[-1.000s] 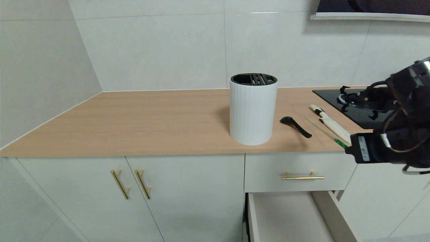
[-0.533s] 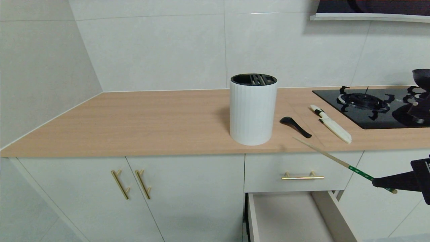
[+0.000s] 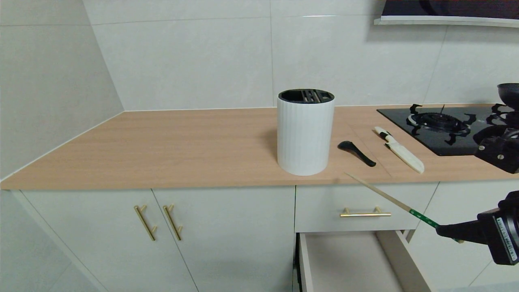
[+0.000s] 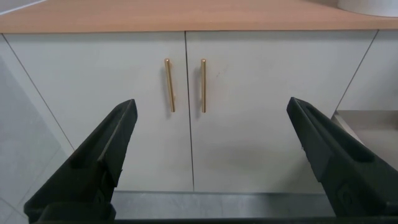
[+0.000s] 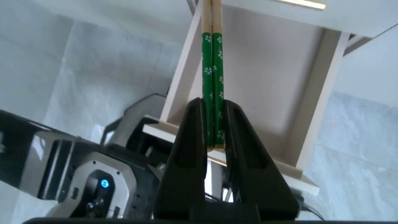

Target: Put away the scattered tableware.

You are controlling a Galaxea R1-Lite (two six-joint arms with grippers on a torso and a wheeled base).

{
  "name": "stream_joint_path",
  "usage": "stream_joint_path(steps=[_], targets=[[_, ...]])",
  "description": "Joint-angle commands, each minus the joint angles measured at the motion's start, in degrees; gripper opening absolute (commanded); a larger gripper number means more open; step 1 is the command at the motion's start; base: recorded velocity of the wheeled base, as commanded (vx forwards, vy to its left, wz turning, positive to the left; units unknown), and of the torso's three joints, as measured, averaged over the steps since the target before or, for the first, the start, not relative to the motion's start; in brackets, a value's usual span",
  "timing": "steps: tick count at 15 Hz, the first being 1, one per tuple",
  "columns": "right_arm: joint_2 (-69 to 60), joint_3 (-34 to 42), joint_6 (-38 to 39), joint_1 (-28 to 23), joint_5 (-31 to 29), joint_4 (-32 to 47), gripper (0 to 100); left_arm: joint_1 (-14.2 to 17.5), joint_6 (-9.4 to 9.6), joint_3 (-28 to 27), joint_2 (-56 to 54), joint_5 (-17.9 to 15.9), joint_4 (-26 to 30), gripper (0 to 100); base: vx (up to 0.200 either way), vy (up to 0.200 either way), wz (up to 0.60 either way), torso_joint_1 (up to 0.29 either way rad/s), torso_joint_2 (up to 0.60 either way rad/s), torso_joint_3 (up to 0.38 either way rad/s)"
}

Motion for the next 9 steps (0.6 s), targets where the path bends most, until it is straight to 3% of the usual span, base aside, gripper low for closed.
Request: stream_joint_path(steps=[1,7,9], targets=[[0.5,0.67,-0.03,0.11,-0.08,0.01,0,0.0,-0.02,0.0,0.01,0.04,-0.02,100,0.0,0.0,0.0,0.0,0.0,0.0],[1.46,1.99,-2.22,0.2,0.0,-0.52,0,0.0,-0.02,0.0,0.01,0.04,-0.02,100,0.0,0.0,0.0,-0.006,0.02,0.01],[1.73,2.6,-2.22,0.2,0.0,-0.96,0,0.0,-0.02,0.0,0.01,0.04,-0.02,100,0.0,0.0,0.0,-0.132,0.33,0.195]])
